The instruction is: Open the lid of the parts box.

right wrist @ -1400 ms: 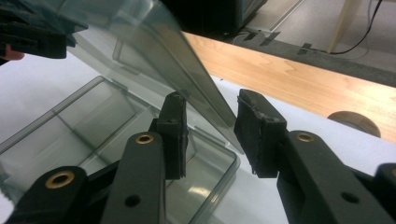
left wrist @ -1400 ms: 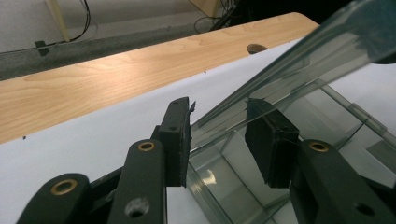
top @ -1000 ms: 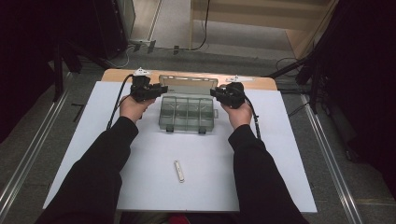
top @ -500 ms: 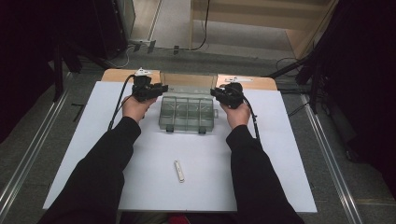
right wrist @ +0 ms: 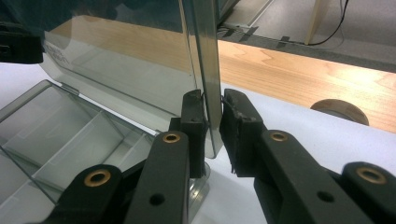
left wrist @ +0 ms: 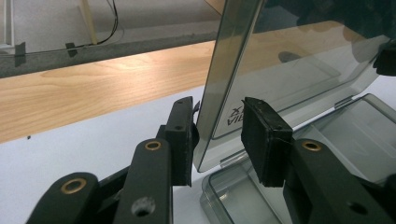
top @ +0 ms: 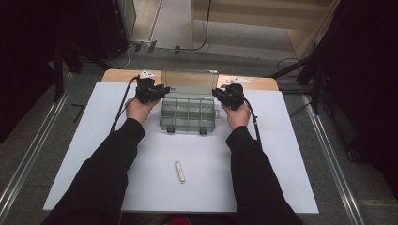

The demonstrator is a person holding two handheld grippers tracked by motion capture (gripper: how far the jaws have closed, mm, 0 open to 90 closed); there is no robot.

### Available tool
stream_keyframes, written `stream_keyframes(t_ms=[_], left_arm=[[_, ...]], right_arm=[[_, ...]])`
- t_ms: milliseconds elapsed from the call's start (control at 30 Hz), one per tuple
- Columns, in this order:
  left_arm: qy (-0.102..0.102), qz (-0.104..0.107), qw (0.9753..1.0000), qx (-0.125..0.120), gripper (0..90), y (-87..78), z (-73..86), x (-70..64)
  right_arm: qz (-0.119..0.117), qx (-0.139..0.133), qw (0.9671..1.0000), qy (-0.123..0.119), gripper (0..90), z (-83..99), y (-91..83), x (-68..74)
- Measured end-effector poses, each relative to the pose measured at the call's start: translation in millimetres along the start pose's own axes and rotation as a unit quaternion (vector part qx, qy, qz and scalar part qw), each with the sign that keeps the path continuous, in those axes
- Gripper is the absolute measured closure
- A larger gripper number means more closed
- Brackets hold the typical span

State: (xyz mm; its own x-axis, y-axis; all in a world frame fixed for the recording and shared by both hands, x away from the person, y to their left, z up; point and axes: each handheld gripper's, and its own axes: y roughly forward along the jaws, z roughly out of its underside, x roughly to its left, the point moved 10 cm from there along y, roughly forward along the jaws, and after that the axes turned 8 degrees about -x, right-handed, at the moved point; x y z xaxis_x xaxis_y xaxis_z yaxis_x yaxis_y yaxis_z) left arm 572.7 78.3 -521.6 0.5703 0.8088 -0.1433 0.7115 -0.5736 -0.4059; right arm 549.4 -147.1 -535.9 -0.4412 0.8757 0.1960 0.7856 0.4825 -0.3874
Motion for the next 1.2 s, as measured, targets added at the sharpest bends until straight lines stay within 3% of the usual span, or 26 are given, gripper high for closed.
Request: stream_keyframes(t_ms=[200,433,733,1200], left_arm=[[-0.012,0.0,0.9999,-0.006,63.5,2.8,-0.2,0.6],[-0.024,0.0,0.9997,-0.009,63.3,5.3,0.6,1.8],[-0.022,-0.007,0.9997,-0.013,63.0,9.2,2.0,3.0],[-0.044,-0.008,0.9989,-0.017,61.0,15.8,5.6,6.1]], right_arm=[[-0.002,-0.001,0.9999,0.012,78.3,1.7,2.9,-1.3],[-0.007,-0.003,0.9996,0.026,69.8,4.5,9.4,1.3],[0.002,-0.003,0.9997,0.026,69.5,6.1,14.8,0.3],[0.011,0.011,0.9996,0.023,67.7,8.9,23.0,-2.1]])
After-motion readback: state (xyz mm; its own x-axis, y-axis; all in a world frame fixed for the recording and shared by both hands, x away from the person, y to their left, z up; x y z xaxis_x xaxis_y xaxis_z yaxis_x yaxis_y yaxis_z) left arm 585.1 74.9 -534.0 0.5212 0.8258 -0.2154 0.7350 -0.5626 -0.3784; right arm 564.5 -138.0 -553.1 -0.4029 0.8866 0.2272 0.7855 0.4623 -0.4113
